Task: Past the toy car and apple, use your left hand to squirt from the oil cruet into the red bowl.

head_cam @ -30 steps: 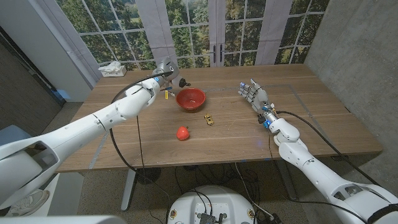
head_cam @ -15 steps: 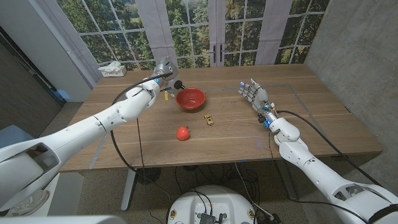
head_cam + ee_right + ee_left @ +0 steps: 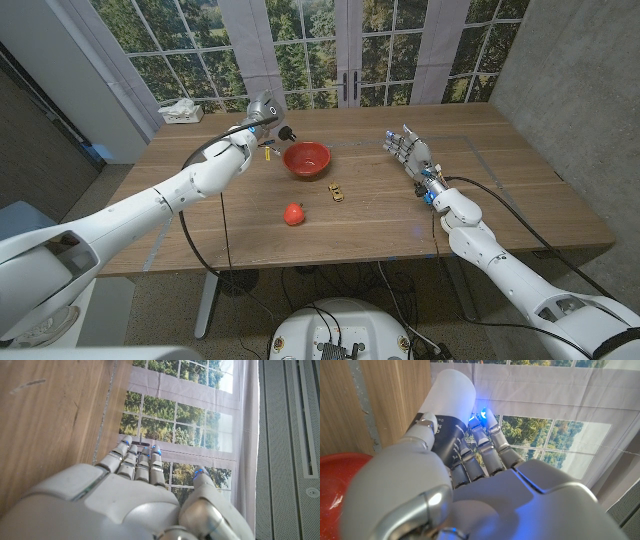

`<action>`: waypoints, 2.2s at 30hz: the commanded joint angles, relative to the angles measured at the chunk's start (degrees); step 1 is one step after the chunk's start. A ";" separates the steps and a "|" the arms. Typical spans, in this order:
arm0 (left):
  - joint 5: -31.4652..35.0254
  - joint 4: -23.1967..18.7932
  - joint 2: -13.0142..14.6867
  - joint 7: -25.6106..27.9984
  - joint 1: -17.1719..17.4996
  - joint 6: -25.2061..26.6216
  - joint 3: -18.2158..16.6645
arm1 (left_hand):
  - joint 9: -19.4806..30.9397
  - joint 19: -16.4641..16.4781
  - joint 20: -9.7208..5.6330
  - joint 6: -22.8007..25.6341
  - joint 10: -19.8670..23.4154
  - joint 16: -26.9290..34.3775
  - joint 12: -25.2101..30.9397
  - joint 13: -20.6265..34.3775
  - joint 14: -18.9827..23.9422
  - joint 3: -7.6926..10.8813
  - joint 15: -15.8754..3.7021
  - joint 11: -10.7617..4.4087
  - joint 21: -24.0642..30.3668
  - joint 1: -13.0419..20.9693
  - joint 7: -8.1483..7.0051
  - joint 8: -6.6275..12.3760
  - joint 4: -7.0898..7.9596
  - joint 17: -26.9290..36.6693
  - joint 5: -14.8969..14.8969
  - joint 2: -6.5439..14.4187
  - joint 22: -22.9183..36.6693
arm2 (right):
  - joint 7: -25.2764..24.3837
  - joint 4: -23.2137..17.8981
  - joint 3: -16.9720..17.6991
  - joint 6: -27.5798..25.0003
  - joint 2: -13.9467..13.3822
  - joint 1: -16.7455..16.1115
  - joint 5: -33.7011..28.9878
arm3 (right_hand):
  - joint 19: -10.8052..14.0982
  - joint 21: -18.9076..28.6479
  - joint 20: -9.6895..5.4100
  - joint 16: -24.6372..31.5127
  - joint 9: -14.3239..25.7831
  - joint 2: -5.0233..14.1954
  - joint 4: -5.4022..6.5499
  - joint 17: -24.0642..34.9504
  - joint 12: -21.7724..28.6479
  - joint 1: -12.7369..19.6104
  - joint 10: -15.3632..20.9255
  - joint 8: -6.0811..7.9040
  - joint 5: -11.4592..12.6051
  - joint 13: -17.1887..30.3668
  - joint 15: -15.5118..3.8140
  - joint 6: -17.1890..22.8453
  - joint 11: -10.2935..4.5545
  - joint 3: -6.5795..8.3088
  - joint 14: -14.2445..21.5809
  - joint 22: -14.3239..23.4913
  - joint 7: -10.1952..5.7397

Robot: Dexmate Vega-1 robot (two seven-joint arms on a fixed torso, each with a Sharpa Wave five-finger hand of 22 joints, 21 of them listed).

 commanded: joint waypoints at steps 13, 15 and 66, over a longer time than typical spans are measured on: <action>2.12 -1.06 -1.62 -3.89 2.31 4.82 -1.70 | -0.21 1.40 -7.46 -4.96 -4.34 0.36 -0.23 -0.46 -2.32 0.51 -8.26 0.04 -2.53 -3.82 0.17 -0.17 1.15 0.07 -0.41 1.26 -0.04 | -0.79 -1.85 -0.12 -0.20 -0.80 -0.27 -0.67 | 0.57 -0.01 0.03 0.04 0.24 0.35 -0.28 0.15 0.34 0.03 0.25 0.09 -0.04 0.20 0.21 -0.11 0.34 0.20 0.15 0.28 -0.12; 2.03 -1.11 -1.90 -3.88 2.90 5.91 -2.07 | -0.22 1.47 -7.46 -5.04 -4.43 0.36 -0.19 -0.47 -2.43 0.46 -8.23 0.05 -2.69 -4.26 0.32 -0.11 1.30 0.07 -0.42 1.25 -0.05 | -0.92 -2.25 -0.13 -0.37 -0.98 -0.41 -0.72 | 0.55 -0.02 0.01 0.05 0.24 0.36 -0.29 0.15 0.33 0.02 0.21 0.08 -0.04 0.20 0.22 -0.13 0.40 0.21 0.18 0.28 -0.13; -20.81 -1.68 -9.85 17.05 18.49 37.04 -11.26 | -0.57 3.40 -7.04 -7.43 -6.41 0.63 -0.37 -0.78 -2.68 -0.19 -8.02 0.32 -5.44 -11.30 2.79 -0.35 2.20 -0.03 -0.61 -0.13 -0.18 | -10.66 -19.35 -0.95 -7.26 -7.64 -4.37 -6.65 | 0.64 -0.07 -0.05 0.02 0.23 0.20 -0.49 -0.08 0.34 -0.44 0.27 0.10 -0.05 0.18 0.06 -0.09 0.31 0.19 0.13 0.27 -0.23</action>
